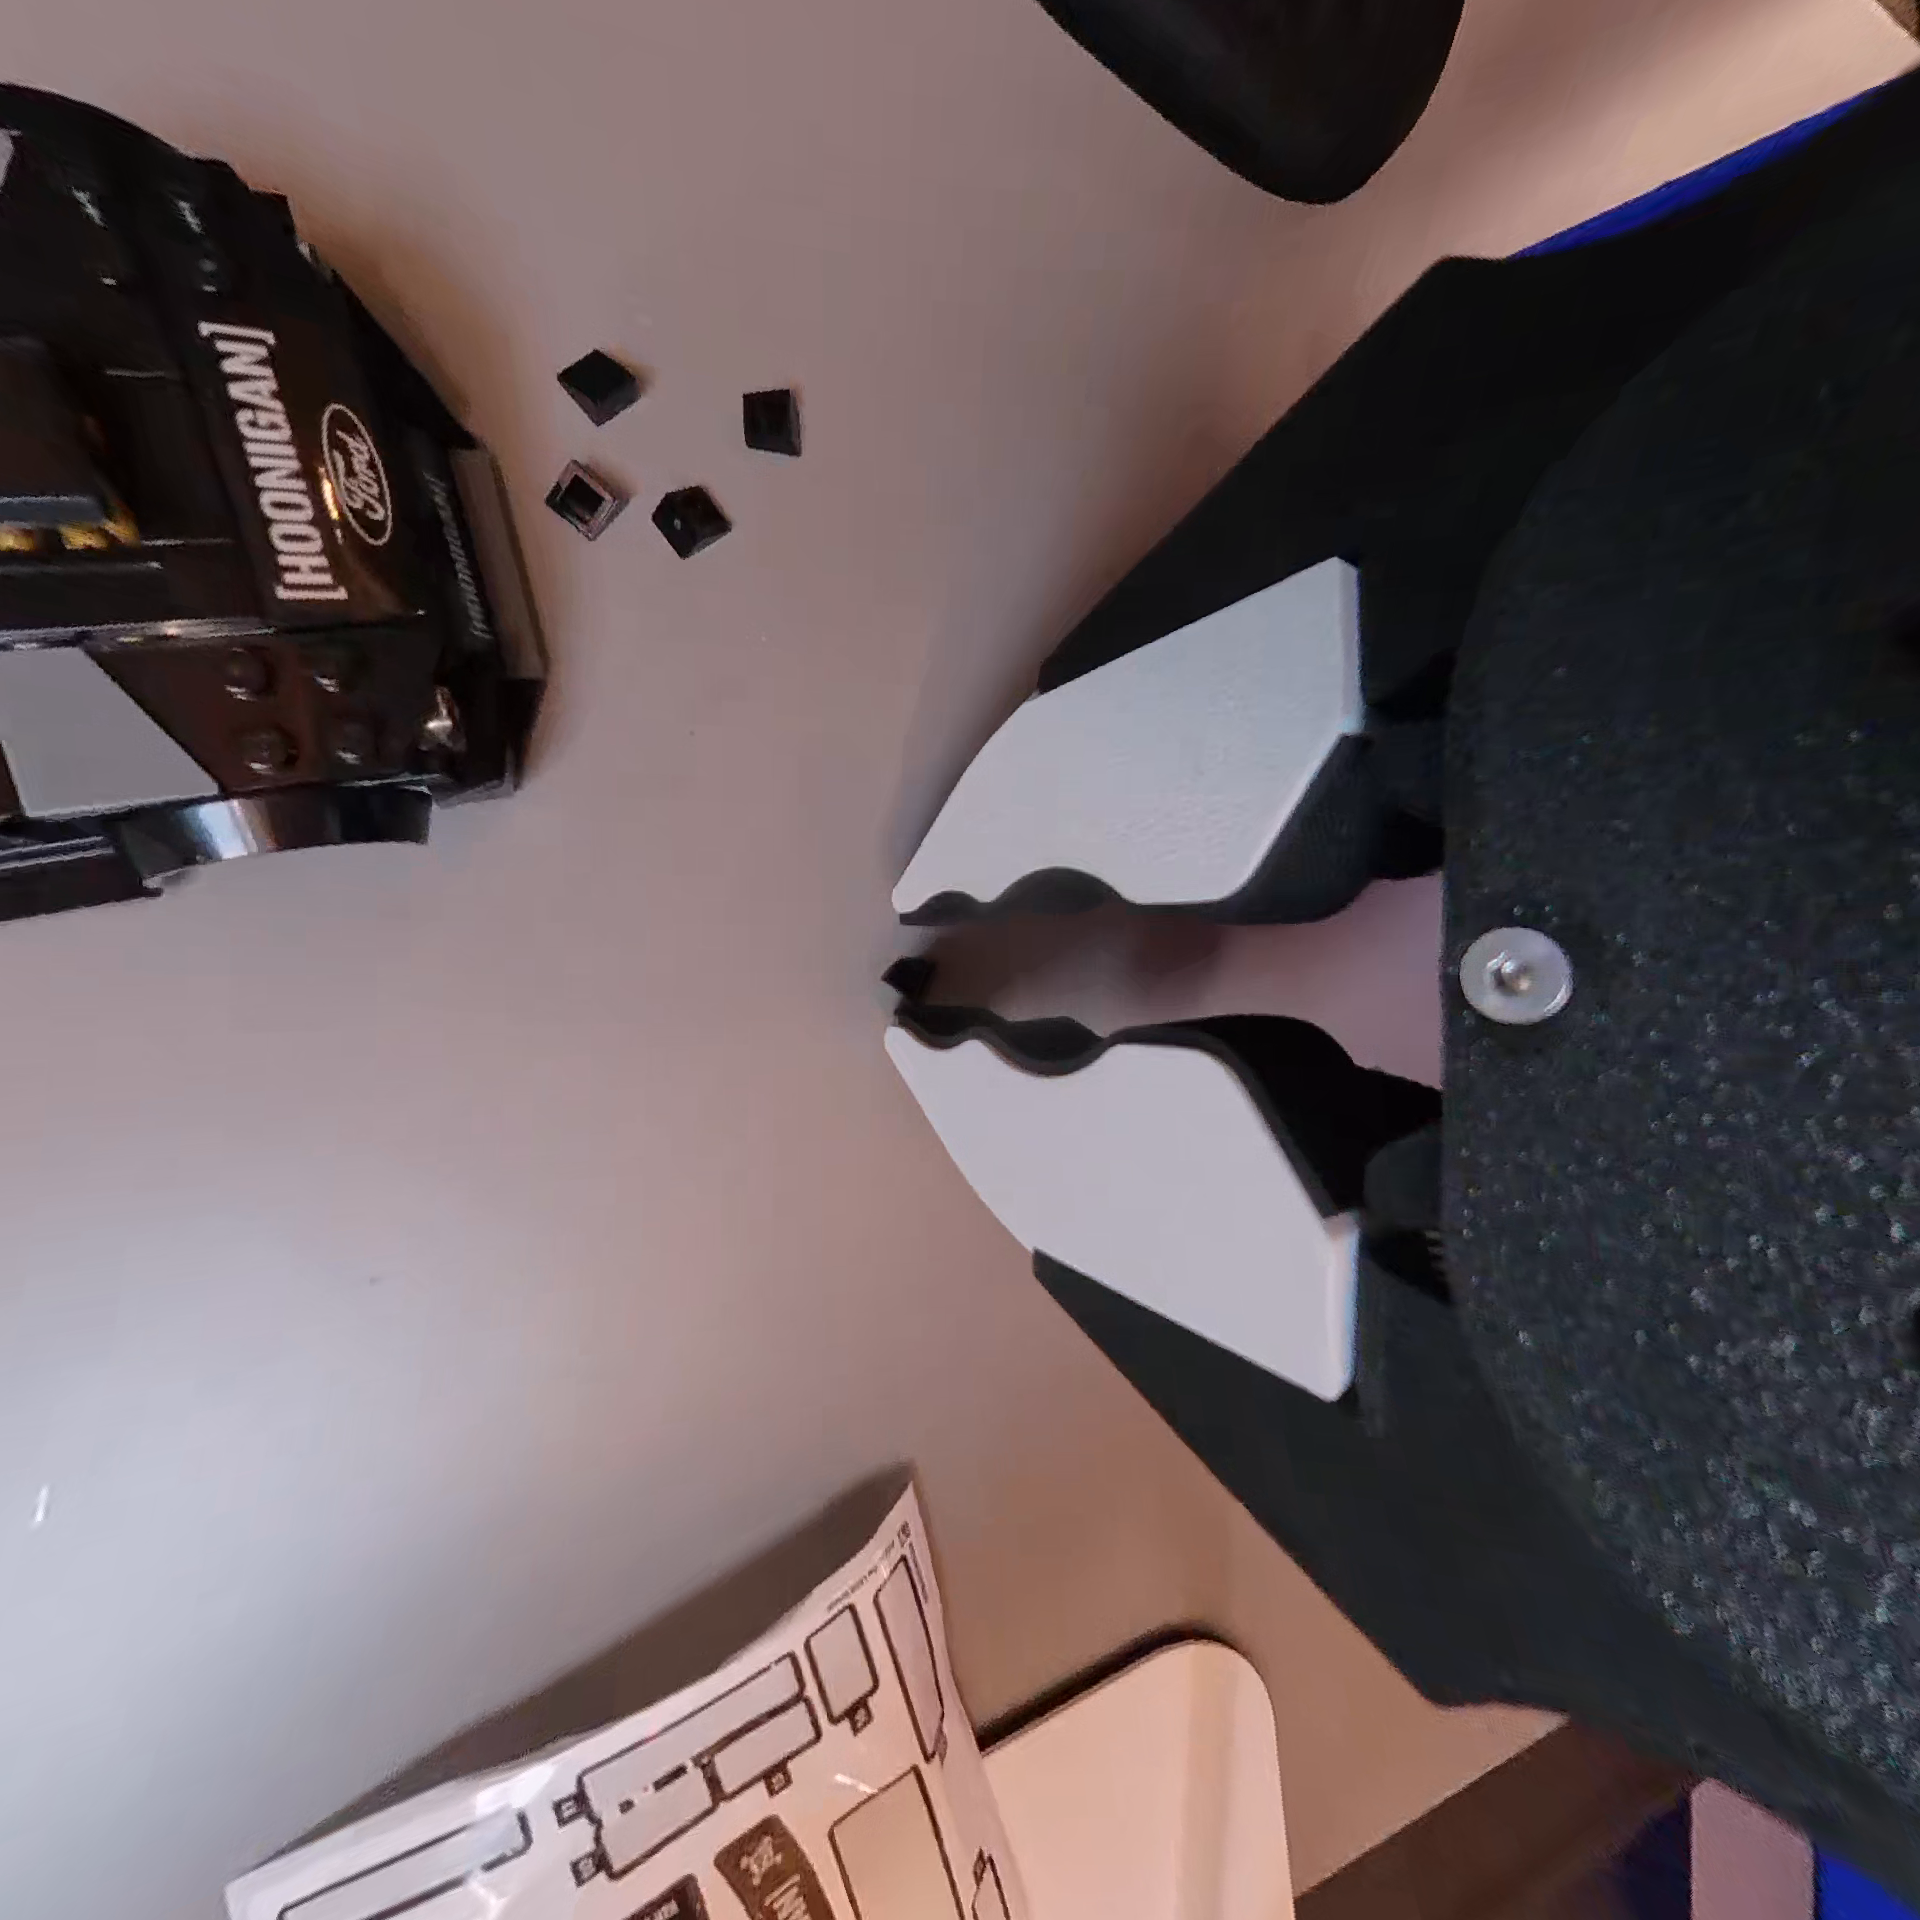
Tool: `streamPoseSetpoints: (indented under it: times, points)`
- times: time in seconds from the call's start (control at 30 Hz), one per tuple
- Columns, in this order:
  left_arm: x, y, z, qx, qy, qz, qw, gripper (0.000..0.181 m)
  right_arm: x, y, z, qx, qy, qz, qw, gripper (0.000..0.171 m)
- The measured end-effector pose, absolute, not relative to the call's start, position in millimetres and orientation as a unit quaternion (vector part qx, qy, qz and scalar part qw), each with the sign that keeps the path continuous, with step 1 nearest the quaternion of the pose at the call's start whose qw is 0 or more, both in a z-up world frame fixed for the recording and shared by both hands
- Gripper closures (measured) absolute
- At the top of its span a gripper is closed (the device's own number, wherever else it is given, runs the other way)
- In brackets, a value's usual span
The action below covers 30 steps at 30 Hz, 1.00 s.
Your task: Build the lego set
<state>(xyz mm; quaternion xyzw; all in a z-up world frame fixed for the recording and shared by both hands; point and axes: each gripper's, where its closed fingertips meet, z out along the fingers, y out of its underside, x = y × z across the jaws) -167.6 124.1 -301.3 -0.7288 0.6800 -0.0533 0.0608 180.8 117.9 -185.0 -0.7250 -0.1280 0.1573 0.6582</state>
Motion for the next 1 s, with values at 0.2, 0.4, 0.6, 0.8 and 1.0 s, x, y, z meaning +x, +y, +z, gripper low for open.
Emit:
streamPoseSetpoints:
  times: [0.2,0.4,0.6,0.8,1.0]
  points:
    - [-168,122,-302,-0.729,0.679,-0.061,0.058,0.173,181,118,-186,-0.726,-0.127,0.161,0.656,0.132]
    - [-171,121,-283,-0.732,0.674,-0.065,0.077,0.173,181,118,-186,-0.726,-0.126,0.163,0.656,0.132]
    - [-246,115,-166,-0.780,0.602,-0.029,0.167,0.173,182,120,-187,-0.729,-0.121,0.165,0.653,0.132]
    - [-335,81,-188,-0.836,0.531,0.016,0.135,0.172,180,122,-194,-0.738,-0.125,0.152,0.646,0.132]
    - [-372,67,-242,-0.862,0.497,-0.006,0.105,0.173,179,125,-201,-0.749,-0.136,0.110,0.639,0.132]
